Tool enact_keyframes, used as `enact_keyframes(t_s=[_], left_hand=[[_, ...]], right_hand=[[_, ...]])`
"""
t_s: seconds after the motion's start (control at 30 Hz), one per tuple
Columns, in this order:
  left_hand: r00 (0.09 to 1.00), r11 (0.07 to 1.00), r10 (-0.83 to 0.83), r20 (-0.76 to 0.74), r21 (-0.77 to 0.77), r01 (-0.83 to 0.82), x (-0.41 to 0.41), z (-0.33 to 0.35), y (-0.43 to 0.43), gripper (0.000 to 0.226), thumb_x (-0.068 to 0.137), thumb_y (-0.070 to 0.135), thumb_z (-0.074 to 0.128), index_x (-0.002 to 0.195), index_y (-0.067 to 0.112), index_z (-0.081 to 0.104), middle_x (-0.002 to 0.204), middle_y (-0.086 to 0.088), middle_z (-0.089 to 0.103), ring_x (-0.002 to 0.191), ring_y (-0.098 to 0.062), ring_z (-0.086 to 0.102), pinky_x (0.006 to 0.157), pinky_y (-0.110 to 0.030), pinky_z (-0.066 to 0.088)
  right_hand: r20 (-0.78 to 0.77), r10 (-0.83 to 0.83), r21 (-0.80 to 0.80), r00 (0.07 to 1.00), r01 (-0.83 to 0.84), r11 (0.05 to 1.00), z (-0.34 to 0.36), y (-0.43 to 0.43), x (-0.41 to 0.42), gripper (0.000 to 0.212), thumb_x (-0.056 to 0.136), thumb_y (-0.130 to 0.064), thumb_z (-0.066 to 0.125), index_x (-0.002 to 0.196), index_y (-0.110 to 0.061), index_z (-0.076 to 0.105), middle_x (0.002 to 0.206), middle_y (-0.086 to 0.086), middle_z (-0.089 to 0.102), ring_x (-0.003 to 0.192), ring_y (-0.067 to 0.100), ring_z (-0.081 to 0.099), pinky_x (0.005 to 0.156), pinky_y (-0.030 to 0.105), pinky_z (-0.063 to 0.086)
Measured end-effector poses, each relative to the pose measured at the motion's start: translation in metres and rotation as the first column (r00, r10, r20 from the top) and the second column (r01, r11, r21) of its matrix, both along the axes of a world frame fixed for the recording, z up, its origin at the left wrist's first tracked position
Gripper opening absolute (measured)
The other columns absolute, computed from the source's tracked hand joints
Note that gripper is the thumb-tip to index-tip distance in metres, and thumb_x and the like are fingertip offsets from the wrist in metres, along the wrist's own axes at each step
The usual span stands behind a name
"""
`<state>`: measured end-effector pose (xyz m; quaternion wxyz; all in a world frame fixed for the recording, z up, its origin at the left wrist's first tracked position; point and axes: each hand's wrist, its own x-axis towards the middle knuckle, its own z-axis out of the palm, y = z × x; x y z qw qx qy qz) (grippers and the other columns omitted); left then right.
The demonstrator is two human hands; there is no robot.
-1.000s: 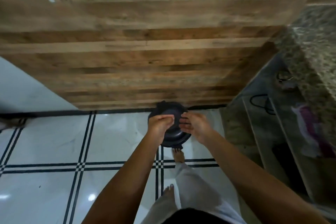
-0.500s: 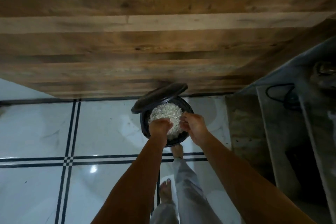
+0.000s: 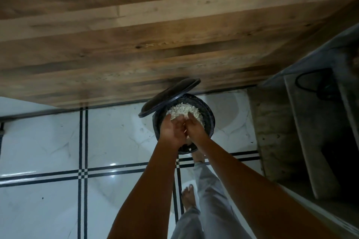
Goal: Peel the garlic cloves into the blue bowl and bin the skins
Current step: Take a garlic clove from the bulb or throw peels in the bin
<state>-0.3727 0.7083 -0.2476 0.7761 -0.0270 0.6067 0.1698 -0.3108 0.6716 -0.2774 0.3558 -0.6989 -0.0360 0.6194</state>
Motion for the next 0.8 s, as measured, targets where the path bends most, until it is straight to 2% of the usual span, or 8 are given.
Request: enact_keyframes(t_s=[0.07,0.13,0.23,0.33,0.43,0.57,0.67,0.8], left_hand=[[1.000,1.000,0.009,0.001,-0.012,-0.009,-0.001,0.004,0.001,0.058,0.098,0.049,0.028,0.136,0.009,0.047,0.137,-0.010,0.049,0.132,-0.028,0.040,0.100,-0.040,0.032],[1.000,1.000,0.006,-0.006,0.004,-0.006,0.001,0.007,-0.004,0.056,0.098,0.049,0.031,0.135,0.011,0.048,0.138,-0.011,0.049,0.130,-0.027,0.042,0.105,-0.039,0.032],[0.999,0.995,-0.041,-0.008,0.091,0.042,0.003,0.022,-0.010,0.054,0.101,0.042,0.027,0.135,0.005,0.046,0.141,-0.014,0.047,0.130,-0.027,0.043,0.106,-0.038,0.031],[0.990,0.963,-0.108,-0.095,0.237,0.128,0.004,0.052,-0.019,0.045,0.102,0.030,0.032,0.135,0.001,0.044,0.142,-0.014,0.045,0.131,-0.028,0.042,0.102,-0.033,0.033],[0.963,0.899,-0.234,-0.135,0.347,0.267,0.017,0.091,-0.039,0.039,0.100,0.022,0.040,0.134,0.003,0.045,0.138,-0.014,0.049,0.127,-0.028,0.047,0.095,-0.030,0.037],[0.917,0.784,-0.385,-0.104,0.487,0.385,0.054,0.142,-0.089,0.034,0.099,0.019,0.043,0.129,0.004,0.049,0.128,-0.012,0.055,0.118,-0.029,0.053,0.085,-0.030,0.042],[0.845,0.663,-0.527,-0.093,0.577,0.477,0.094,0.184,-0.140,0.022,0.098,0.018,0.046,0.115,0.008,0.056,0.107,-0.008,0.061,0.092,-0.024,0.060,0.069,-0.026,0.046],[0.675,0.440,-0.729,-0.113,0.677,0.590,0.158,0.234,-0.220,0.014,0.097,0.019,0.047,0.089,0.018,0.058,0.085,0.001,0.061,0.072,-0.015,0.057,0.065,-0.025,0.044]], right_hand=[[-0.062,0.026,0.048,0.998,-0.023,0.999,0.003,-0.002,-0.008,0.032,0.103,-0.019,0.032,0.126,-0.009,0.052,0.096,-0.007,0.059,0.094,0.007,0.054,0.078,0.011,0.041],[0.000,0.139,0.117,0.990,-0.138,0.984,0.013,-0.008,-0.016,0.030,0.102,-0.015,0.034,0.118,-0.003,0.055,0.105,0.009,0.065,0.092,0.009,0.056,0.080,0.014,0.042],[0.035,-0.041,0.072,0.999,0.038,0.997,0.030,-0.013,0.000,0.033,0.100,-0.006,0.035,0.131,0.001,0.048,0.111,0.014,0.058,0.088,0.014,0.062,0.068,0.010,0.042],[0.012,-0.210,0.105,0.978,0.208,0.973,0.056,-0.031,0.027,0.031,0.098,-0.006,0.041,0.122,0.009,0.052,0.114,0.019,0.057,0.116,0.038,0.053,0.084,0.027,0.045],[-0.044,-0.347,0.172,0.937,0.349,0.921,0.103,-0.064,0.049,0.025,0.097,-0.007,0.044,0.118,0.000,0.054,0.109,0.013,0.058,0.098,0.023,0.057,0.077,0.028,0.045],[-0.032,-0.520,0.304,0.854,0.504,0.808,0.168,-0.131,0.080,0.026,0.099,-0.008,0.039,0.123,-0.006,0.049,0.121,0.012,0.056,0.105,0.023,0.054,0.091,0.034,0.042],[-0.010,-0.675,0.367,0.738,0.630,0.684,0.213,-0.195,0.108,0.024,0.099,-0.009,0.039,0.118,-0.002,0.053,0.121,0.019,0.059,0.103,0.029,0.060,0.095,0.039,0.046],[-0.015,-0.873,0.495,0.488,0.762,0.418,0.271,-0.291,0.148,0.026,0.098,-0.008,0.042,0.117,0.005,0.053,0.091,0.014,0.062,0.074,0.024,0.061,0.070,0.033,0.049]])
